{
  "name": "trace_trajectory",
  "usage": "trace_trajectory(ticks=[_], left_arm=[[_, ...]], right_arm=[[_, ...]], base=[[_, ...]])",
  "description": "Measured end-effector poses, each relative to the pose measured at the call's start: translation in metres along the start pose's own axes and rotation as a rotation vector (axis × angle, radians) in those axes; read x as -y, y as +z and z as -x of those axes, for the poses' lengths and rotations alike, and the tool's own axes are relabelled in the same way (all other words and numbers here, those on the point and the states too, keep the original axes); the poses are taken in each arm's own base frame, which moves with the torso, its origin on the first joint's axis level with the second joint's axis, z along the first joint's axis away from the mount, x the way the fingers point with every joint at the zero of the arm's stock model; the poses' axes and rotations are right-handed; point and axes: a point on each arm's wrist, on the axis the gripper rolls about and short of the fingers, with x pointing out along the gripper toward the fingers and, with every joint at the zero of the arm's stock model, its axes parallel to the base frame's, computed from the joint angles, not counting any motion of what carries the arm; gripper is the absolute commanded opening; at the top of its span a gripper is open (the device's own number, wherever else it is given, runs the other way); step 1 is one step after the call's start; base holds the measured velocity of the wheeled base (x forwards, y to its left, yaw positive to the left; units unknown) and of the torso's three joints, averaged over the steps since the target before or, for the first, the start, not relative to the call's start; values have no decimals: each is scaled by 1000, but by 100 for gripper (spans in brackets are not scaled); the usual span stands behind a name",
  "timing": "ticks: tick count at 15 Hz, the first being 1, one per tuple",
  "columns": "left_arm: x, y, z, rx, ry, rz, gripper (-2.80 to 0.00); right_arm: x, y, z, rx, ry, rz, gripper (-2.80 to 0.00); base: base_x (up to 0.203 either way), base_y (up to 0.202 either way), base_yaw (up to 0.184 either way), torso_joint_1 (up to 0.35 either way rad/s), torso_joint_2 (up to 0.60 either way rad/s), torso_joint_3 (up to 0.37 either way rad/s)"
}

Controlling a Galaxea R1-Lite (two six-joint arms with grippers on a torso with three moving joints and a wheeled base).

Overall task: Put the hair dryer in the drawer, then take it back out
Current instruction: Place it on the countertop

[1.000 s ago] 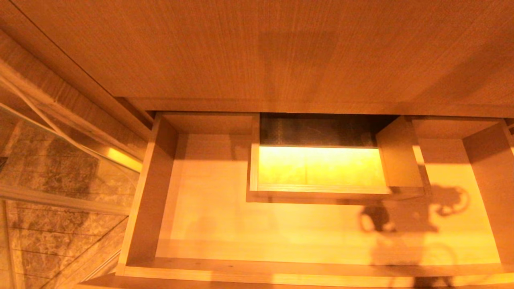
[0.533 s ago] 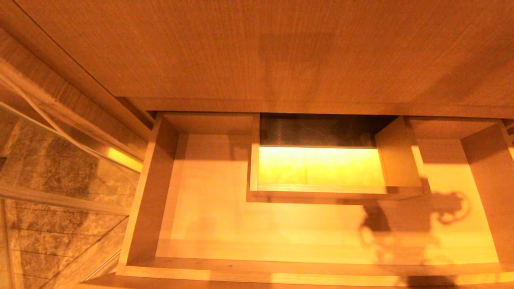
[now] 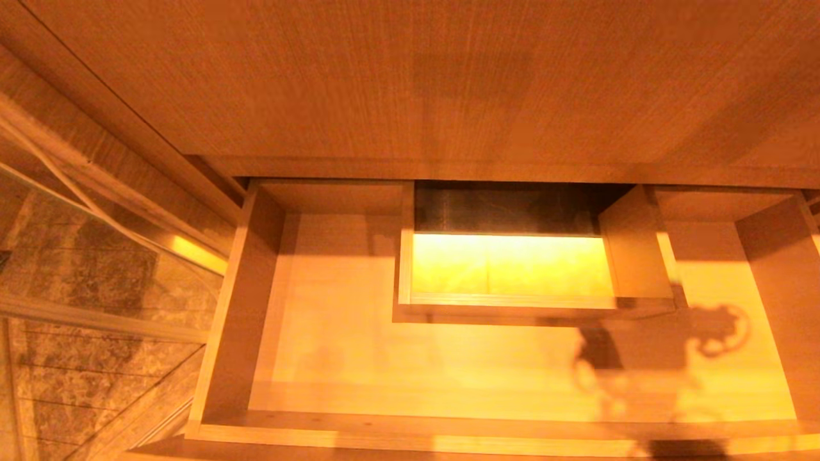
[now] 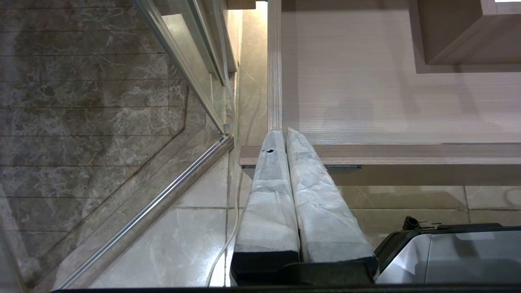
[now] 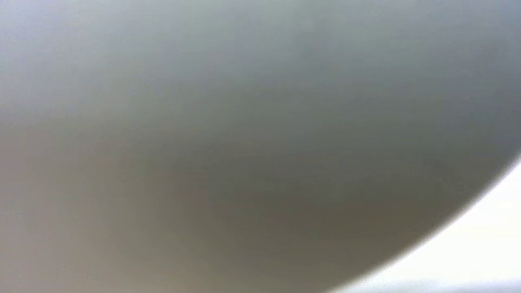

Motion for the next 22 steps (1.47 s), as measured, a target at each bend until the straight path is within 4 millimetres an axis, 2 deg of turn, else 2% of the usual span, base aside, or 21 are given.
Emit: trace_trajectory(ticks=[22], left_arm=[[0,0,0,0,0,0,-280]], right_arm=[[0,0,3,7,4,3,-280]], base=[[0,0,0,0,0,0]])
